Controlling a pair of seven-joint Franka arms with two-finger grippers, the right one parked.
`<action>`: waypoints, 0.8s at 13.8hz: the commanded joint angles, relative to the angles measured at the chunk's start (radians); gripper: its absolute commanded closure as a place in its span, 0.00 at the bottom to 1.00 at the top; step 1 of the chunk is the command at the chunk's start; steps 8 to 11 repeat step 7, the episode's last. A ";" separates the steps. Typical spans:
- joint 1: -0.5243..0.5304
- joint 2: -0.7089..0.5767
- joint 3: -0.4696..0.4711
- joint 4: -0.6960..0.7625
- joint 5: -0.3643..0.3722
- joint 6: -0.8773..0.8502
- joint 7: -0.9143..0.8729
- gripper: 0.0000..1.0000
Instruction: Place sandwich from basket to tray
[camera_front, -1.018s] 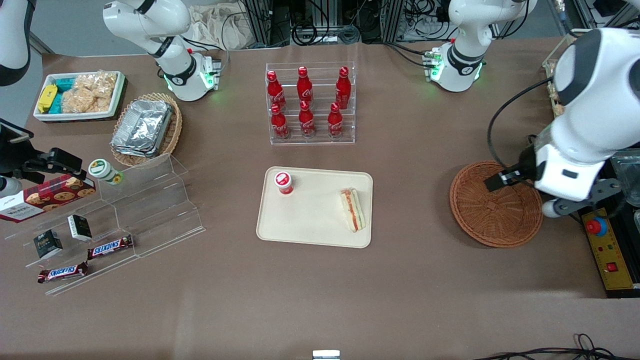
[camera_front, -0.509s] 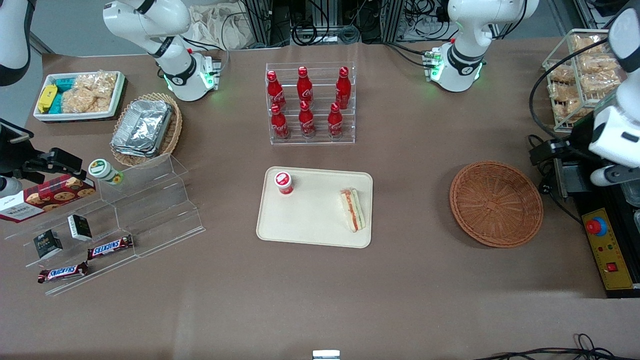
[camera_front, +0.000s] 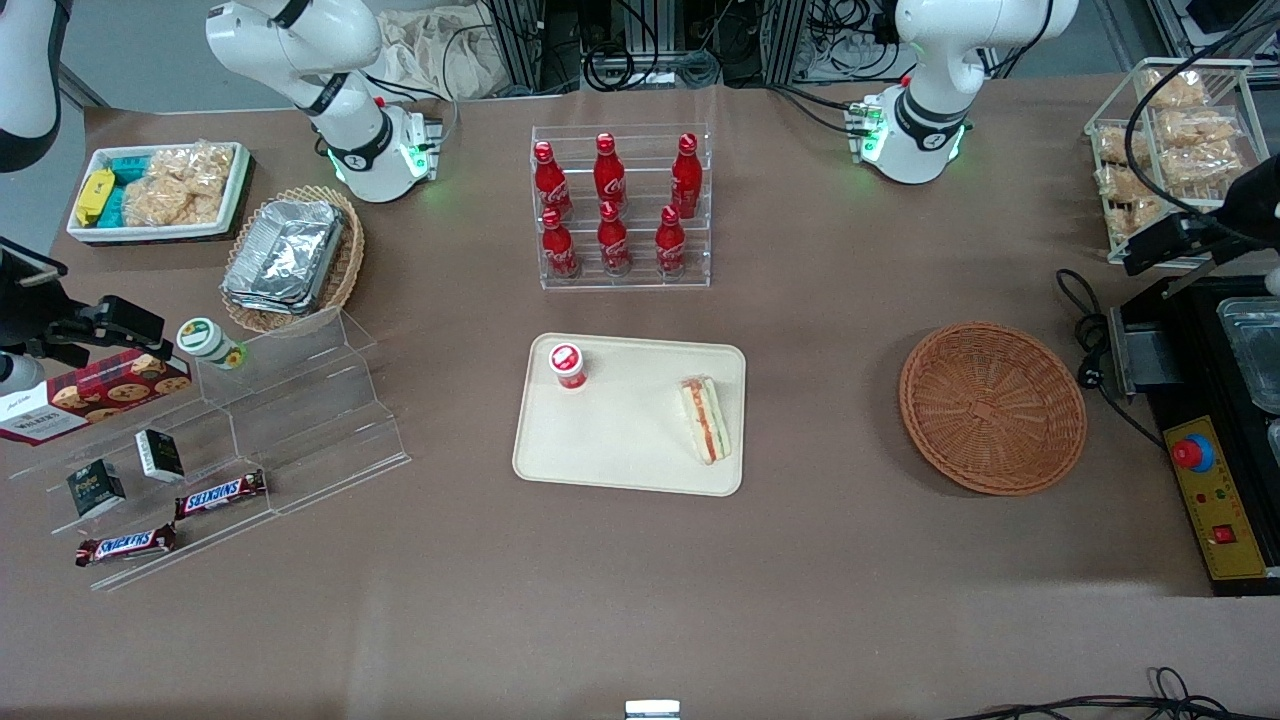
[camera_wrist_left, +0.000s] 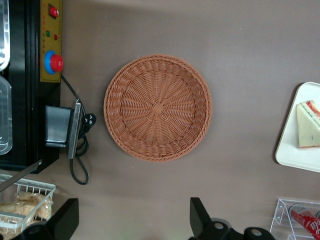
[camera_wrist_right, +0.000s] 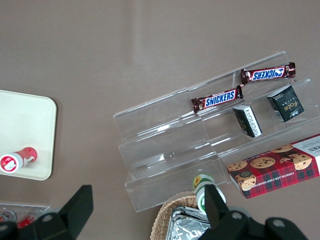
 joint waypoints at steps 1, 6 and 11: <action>-0.020 -0.071 0.028 -0.065 -0.016 0.002 0.030 0.00; -0.020 -0.063 0.019 -0.059 0.005 0.009 0.033 0.00; -0.022 -0.048 0.014 -0.042 0.009 0.008 0.018 0.00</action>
